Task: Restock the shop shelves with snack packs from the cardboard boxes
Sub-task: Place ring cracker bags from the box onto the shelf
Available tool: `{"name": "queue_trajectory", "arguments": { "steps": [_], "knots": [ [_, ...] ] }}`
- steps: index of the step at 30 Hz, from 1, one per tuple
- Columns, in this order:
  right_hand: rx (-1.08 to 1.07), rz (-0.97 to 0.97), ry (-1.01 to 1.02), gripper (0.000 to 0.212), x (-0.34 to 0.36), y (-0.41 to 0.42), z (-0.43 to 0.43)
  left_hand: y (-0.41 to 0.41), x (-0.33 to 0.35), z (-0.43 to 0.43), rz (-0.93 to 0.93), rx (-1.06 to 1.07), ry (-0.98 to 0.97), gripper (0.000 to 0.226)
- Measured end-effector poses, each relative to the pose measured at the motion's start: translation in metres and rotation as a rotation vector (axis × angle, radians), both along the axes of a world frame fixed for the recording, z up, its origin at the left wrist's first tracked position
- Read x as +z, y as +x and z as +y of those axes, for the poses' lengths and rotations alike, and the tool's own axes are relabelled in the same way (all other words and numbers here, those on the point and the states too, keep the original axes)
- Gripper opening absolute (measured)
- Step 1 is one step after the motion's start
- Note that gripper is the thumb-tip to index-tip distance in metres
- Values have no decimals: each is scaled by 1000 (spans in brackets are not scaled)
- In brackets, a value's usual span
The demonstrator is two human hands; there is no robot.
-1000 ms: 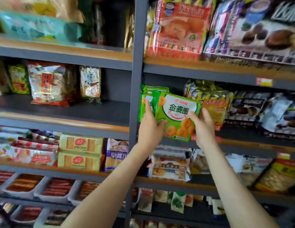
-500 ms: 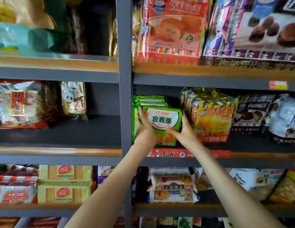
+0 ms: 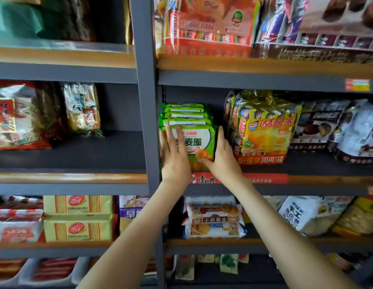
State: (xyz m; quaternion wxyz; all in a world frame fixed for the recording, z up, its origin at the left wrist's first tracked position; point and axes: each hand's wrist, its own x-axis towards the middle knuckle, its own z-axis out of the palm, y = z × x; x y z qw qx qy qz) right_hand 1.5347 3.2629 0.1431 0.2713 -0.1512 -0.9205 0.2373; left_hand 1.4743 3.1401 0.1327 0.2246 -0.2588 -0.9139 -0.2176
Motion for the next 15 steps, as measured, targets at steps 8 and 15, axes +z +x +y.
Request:
{"name": "queue_trajectory", "arguments": {
  "steps": [8,15],
  "knots": [
    [-59,248,127,57,-46,54,-42,55,-39,-39,-71,-167,-24,60],
    [155,128,5,45,-111,83,-112,102,-103,-107,-237,-166,-71,60]
  ]
}}
